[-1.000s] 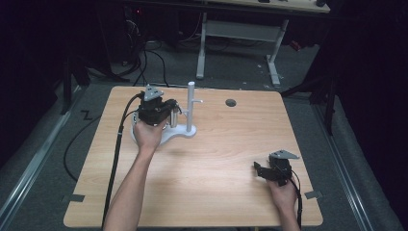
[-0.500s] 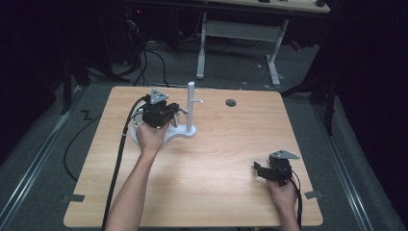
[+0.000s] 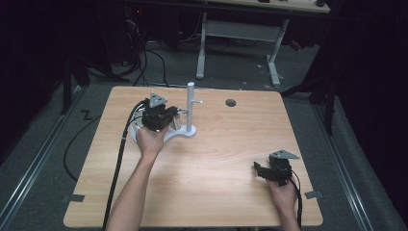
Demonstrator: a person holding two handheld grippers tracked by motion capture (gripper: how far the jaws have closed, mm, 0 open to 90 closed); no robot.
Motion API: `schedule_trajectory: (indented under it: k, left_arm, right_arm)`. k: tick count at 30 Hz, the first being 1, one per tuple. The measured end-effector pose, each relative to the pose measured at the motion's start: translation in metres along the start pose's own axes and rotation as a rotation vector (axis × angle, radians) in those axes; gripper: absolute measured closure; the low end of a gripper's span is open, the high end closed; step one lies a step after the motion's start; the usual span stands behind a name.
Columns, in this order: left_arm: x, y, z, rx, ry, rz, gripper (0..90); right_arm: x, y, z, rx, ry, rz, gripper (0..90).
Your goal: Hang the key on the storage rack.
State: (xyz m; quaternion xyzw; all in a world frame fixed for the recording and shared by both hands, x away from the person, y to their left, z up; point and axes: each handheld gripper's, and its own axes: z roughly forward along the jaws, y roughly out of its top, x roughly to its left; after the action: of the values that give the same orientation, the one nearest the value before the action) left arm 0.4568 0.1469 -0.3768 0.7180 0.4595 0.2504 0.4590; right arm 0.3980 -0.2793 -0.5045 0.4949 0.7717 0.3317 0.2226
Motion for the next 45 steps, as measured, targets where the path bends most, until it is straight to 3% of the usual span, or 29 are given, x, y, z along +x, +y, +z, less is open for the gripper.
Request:
schedule_trajectory:
  k: [12,19,31,45]
  left_arm:
    - [0.002,-0.003,0.004,-0.001,0.015,-0.014,85.2]
    - [0.002,-0.003,0.006,0.002,0.031,0.001,84.9]
    - [0.001,-0.012,0.016,0.040,0.027,-0.011,84.7]
    - [-0.005,-0.018,0.023,0.060,0.020,0.006,84.7]
  right_arm:
    - [0.000,0.000,0.000,0.000,0.000,0.000,28.9]
    - [0.000,0.000,0.000,0.001,-0.001,0.001,28.9]
    - [0.000,0.000,0.000,0.000,-0.001,0.001,28.9]
    - [0.000,0.000,0.000,0.000,-0.001,0.001,28.9]
